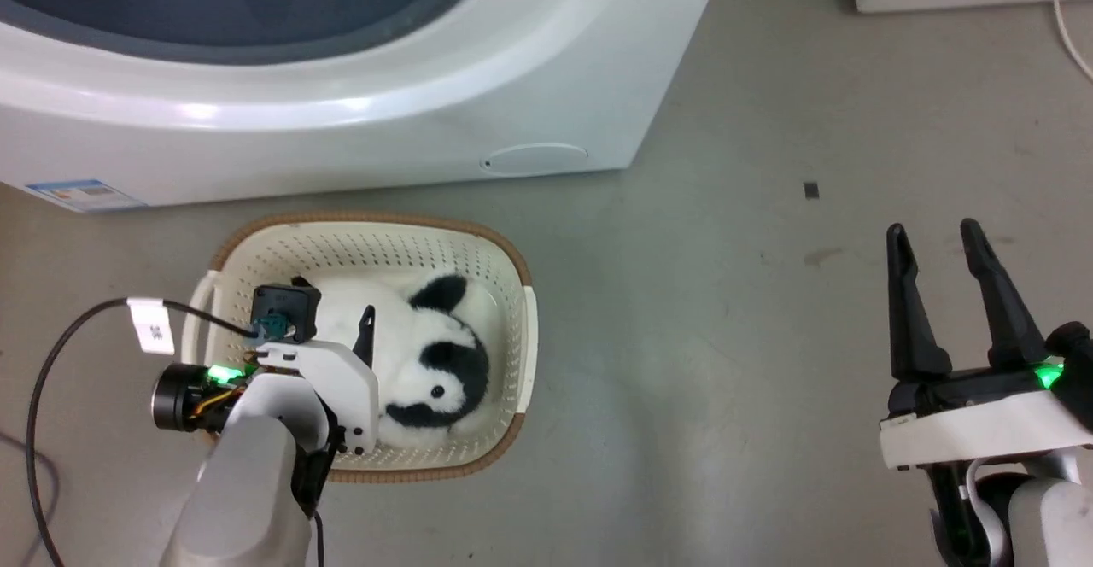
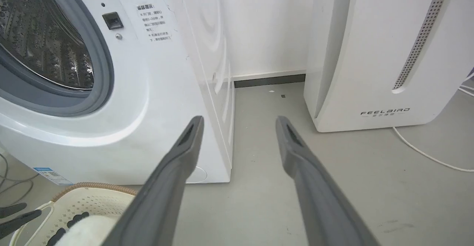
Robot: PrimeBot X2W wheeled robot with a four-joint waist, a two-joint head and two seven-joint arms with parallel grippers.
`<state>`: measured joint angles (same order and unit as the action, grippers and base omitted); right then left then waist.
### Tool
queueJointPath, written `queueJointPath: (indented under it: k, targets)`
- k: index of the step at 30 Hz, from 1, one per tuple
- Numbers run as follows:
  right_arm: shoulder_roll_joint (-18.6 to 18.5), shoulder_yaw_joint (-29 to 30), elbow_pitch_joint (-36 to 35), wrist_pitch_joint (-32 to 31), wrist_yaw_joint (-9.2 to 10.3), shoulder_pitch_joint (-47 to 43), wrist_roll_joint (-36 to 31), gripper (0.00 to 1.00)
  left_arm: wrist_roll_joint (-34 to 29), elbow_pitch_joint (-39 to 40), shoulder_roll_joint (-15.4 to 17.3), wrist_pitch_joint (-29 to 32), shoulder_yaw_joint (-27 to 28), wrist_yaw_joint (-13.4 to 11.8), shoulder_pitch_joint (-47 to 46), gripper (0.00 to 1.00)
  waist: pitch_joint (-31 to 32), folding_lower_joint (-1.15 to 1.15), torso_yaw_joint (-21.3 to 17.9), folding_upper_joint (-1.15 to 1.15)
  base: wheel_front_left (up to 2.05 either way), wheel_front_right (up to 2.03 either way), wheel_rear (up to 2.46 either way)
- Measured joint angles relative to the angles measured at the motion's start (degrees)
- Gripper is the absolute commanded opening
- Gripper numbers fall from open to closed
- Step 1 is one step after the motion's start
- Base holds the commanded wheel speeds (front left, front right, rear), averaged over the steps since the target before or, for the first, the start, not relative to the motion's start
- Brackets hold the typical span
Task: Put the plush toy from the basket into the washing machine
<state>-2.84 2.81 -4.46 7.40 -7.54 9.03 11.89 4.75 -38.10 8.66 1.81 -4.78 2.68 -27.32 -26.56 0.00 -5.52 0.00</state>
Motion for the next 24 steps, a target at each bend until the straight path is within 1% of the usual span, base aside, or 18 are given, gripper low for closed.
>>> queueJointPath:
  k: [13,16,24]
  targets:
    - [0.0,0.9,-2.0,1.7,0.01,2.7,3.0,1.00,1.1,-7.5,4.2,5.5,-2.3,1.5,-8.9,1.00,-9.9,0.00,-2.2,0.00,0.00,0.00,0.00]
    - [0.0,1.1,-2.8,2.0,0.01,3.7,3.8,1.00,1.2,-9.9,5.3,6.8,-3.0,1.5,-11.5,1.00,-12.9,0.00,-2.8,0.00,0.00,0.00,0.00]
    - [0.0,1.9,-3.7,3.0,0.01,4.9,4.9,1.00,2.0,-14.5,6.1,8.5,-4.2,0.8,-15.5,1.00,-18.2,0.00,-3.6,0.00,0.00,0.00,0.00]
